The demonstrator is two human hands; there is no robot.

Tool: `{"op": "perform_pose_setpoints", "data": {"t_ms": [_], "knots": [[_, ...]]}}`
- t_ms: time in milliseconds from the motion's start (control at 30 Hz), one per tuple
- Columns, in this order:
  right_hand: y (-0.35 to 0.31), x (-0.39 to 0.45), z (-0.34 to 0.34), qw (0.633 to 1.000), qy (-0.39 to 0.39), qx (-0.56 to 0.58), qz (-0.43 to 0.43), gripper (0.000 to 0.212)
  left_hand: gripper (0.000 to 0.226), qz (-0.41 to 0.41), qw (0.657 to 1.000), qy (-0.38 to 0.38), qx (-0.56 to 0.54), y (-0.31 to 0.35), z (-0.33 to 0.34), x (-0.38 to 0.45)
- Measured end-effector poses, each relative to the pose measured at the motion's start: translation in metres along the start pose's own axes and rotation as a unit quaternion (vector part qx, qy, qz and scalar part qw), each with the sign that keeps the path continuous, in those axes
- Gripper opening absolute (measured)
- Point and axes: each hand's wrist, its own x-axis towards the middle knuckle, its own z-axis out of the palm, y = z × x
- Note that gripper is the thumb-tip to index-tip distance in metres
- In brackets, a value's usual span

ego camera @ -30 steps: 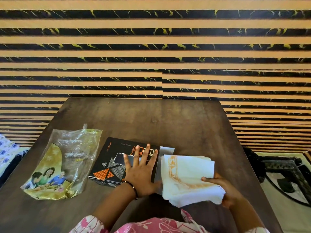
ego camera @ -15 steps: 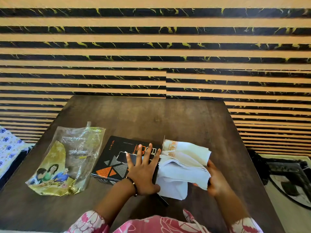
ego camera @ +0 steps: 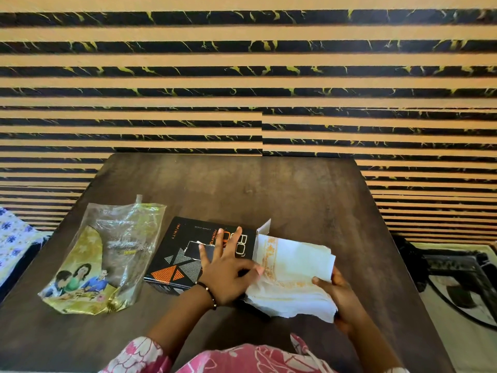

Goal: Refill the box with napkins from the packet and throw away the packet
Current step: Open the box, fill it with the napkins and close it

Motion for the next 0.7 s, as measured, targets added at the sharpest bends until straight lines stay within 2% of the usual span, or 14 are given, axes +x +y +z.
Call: {"op": "perform_pose_setpoints", "data": {"t_ms": [33, 133, 300, 400, 533, 600, 700], "knots": [[-0.002, 0.0, 0.001, 1.0, -0.006, 0.007, 0.008, 0.037, 0.054, 0.005, 0.999, 0.003, 0.041, 0.0, 0.002, -0.001], [-0.007, 0.002, 0.003, 0.999, -0.023, 0.002, 0.03, 0.039, 0.036, 0.006, 0.995, 0.01, 0.101, 0.0, 0.007, -0.002], [-0.01, 0.001, 0.002, 0.998, -0.057, -0.011, 0.033, 0.051, 0.044, 0.007, 0.992, 0.01, 0.129, 0.0, 0.009, -0.001], [-0.011, -0.005, -0.002, 0.991, -0.095, -0.096, 0.003, 0.055, 0.049, 0.011, 0.99, 0.011, 0.137, 0.0, 0.009, 0.0], [-0.007, -0.01, -0.003, 0.957, -0.121, -0.263, -0.037, 0.064, 0.043, 0.013, 0.99, 0.016, 0.136, 0.0, 0.009, -0.001], [-0.006, -0.01, 0.0, 0.948, -0.116, -0.29, -0.053, 0.067, 0.044, 0.014, 0.991, 0.014, 0.132, 0.001, 0.009, 0.0], [-0.006, -0.007, 0.001, 0.949, -0.108, -0.285, -0.081, 0.084, 0.049, 0.015, 0.991, 0.006, 0.134, 0.0, 0.009, 0.0]]}}
